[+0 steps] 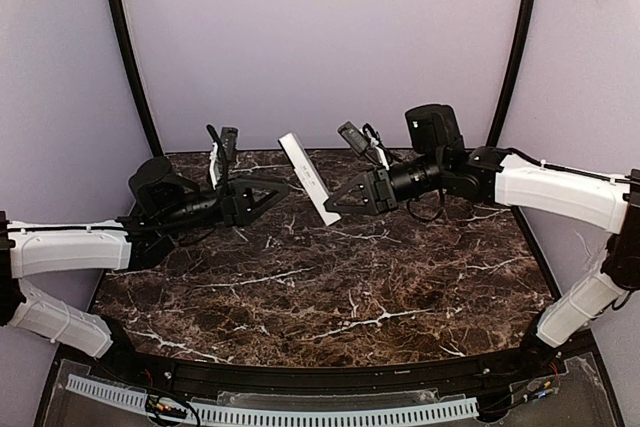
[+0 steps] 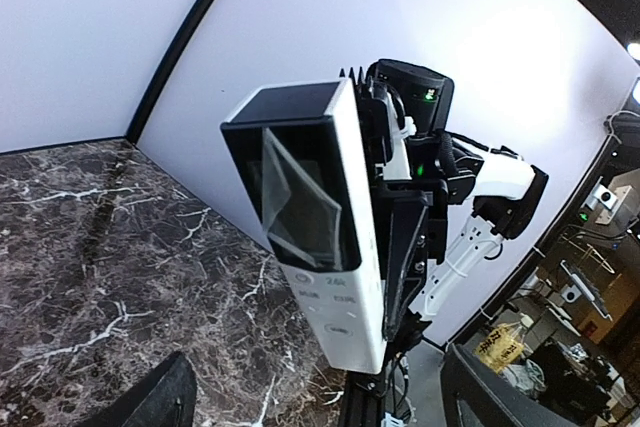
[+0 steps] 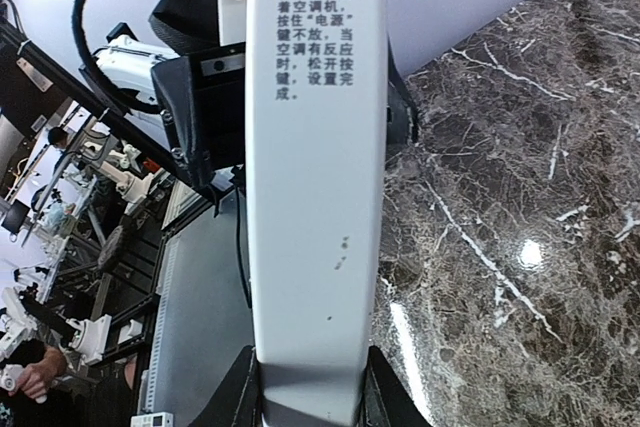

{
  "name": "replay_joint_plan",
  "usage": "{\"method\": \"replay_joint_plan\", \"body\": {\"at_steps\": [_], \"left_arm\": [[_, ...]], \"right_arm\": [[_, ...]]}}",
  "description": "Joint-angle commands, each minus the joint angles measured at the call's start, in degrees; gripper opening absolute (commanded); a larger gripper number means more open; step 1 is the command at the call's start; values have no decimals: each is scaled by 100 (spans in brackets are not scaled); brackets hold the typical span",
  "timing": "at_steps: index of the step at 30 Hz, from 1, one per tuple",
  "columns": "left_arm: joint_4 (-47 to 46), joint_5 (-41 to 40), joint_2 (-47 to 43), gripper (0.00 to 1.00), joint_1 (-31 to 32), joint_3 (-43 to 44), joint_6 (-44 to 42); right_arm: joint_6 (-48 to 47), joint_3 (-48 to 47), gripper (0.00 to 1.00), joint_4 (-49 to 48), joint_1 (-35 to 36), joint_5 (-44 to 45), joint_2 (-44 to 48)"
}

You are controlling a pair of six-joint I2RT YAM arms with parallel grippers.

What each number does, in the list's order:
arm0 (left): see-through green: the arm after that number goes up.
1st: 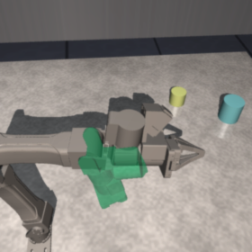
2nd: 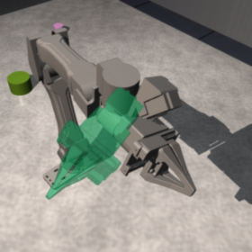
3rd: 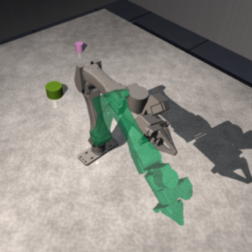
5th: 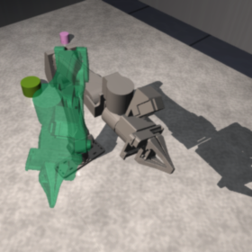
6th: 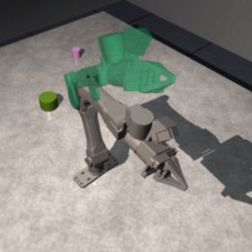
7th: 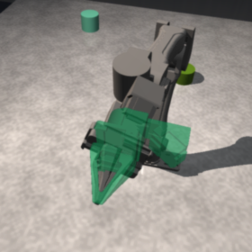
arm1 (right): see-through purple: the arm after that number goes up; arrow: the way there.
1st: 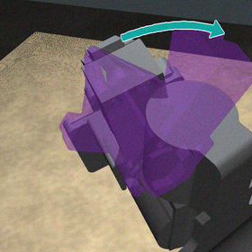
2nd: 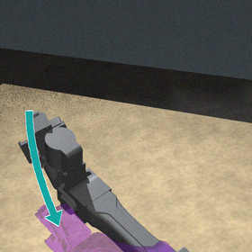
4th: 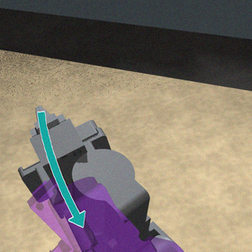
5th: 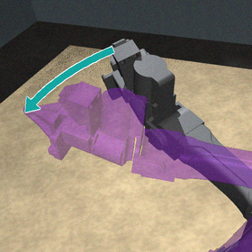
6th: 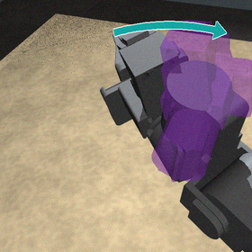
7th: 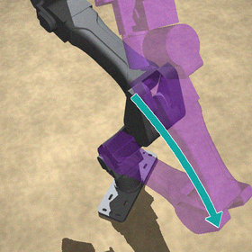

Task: Load the batteries into the remote control
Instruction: Pass from the right arm to the left

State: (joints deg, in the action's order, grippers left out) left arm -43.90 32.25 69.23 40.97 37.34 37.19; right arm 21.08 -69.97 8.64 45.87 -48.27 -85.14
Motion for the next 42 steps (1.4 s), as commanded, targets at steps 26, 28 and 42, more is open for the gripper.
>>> {"method": "replay_joint_plan", "body": {"at_steps": [26, 28, 42], "left_arm": [[-2415, 810, 1424, 58, 321, 560, 1424], [-2422, 817, 1437, 53, 330, 559, 1415], [-2312, 568, 1243, 50, 203, 519, 1439]], "right_arm": [[867, 672, 20, -1932, 142, -686, -102], [854, 651, 20, -1935, 142, -629, -75], [997, 953, 20, -2159, 141, -752, 27]]}}
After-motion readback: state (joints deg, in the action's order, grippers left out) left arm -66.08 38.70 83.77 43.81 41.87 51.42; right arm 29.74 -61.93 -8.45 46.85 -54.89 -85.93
